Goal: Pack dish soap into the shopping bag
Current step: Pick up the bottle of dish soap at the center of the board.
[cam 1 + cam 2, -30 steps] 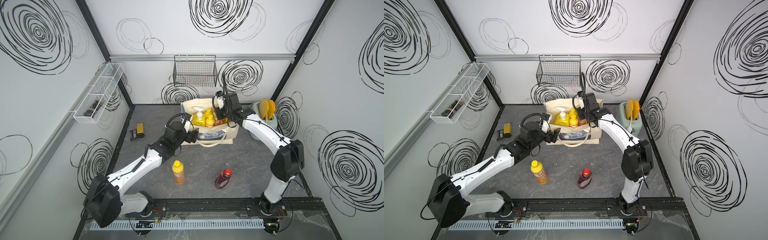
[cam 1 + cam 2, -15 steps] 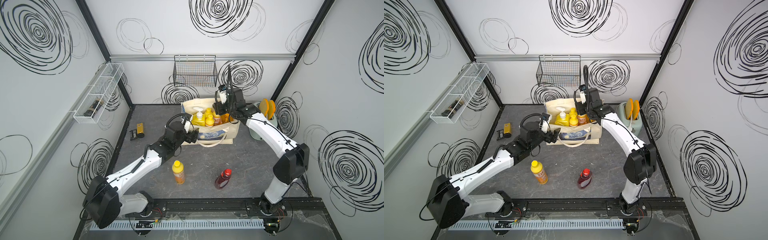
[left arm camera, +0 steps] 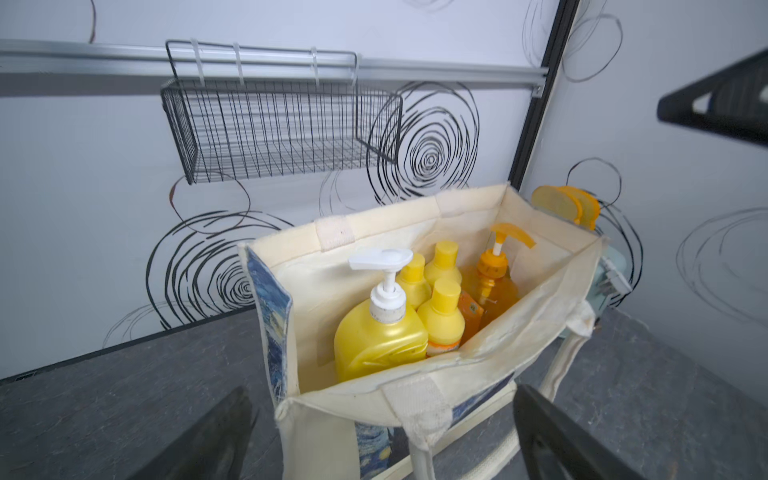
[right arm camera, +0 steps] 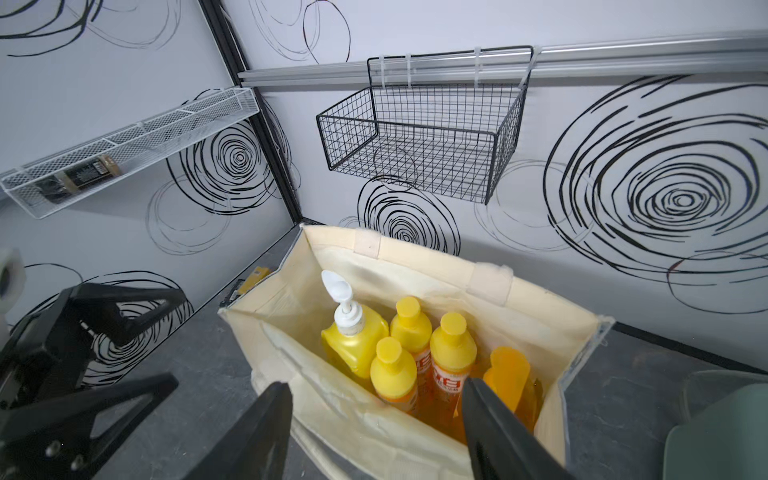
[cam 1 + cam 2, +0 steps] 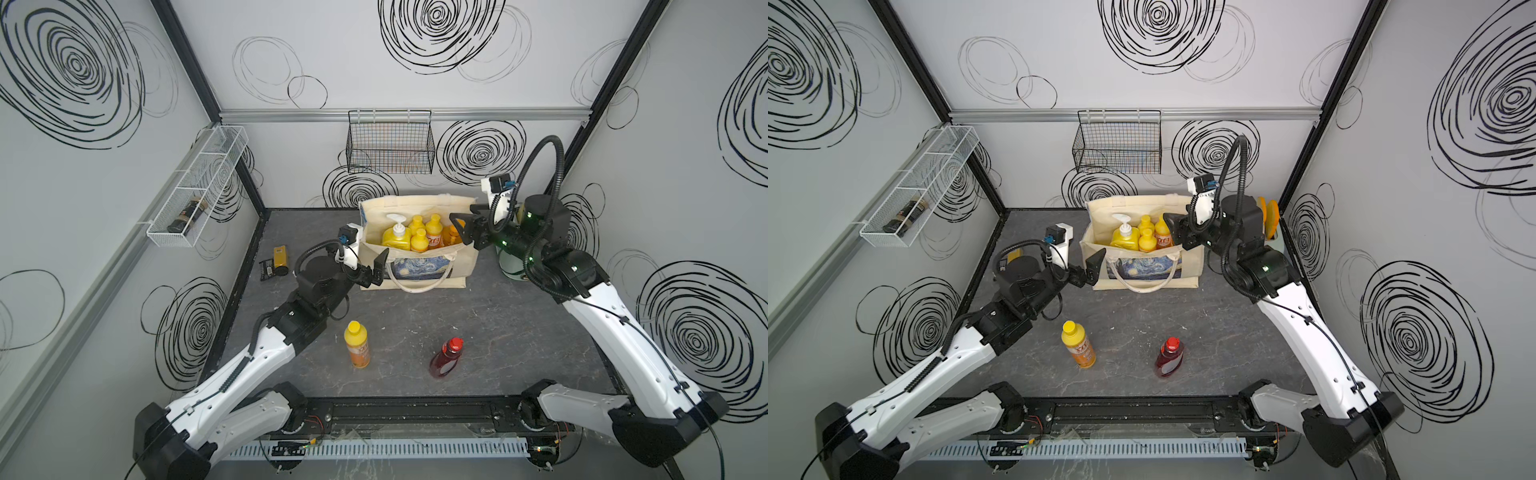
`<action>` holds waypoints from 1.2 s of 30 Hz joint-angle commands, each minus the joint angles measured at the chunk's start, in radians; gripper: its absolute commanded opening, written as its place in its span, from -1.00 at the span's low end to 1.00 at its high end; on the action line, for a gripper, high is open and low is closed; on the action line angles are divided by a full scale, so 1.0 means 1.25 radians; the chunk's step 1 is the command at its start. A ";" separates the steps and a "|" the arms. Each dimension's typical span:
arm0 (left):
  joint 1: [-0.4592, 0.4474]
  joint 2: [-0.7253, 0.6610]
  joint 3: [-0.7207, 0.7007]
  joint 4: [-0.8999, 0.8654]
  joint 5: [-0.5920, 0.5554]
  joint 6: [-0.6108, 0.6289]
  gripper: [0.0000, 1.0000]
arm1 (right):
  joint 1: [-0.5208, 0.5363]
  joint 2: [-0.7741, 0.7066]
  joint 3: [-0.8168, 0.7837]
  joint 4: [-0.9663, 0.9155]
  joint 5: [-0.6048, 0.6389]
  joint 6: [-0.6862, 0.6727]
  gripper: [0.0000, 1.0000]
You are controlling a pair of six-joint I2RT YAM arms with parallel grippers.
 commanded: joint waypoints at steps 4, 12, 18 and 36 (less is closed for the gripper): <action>0.053 -0.055 -0.025 0.062 0.010 -0.093 1.00 | 0.003 -0.105 -0.096 -0.035 -0.082 0.040 0.27; 0.232 -0.051 -0.090 0.162 0.238 -0.293 0.89 | 0.097 -0.131 -0.180 -0.059 -0.125 0.038 0.16; 0.267 -0.082 -0.132 0.171 0.172 -0.271 0.80 | 0.269 -0.076 -0.202 -0.047 -0.009 0.030 0.21; 0.275 -0.086 -0.190 0.228 0.091 -0.211 0.84 | 0.517 0.113 -0.151 0.021 0.057 0.012 0.10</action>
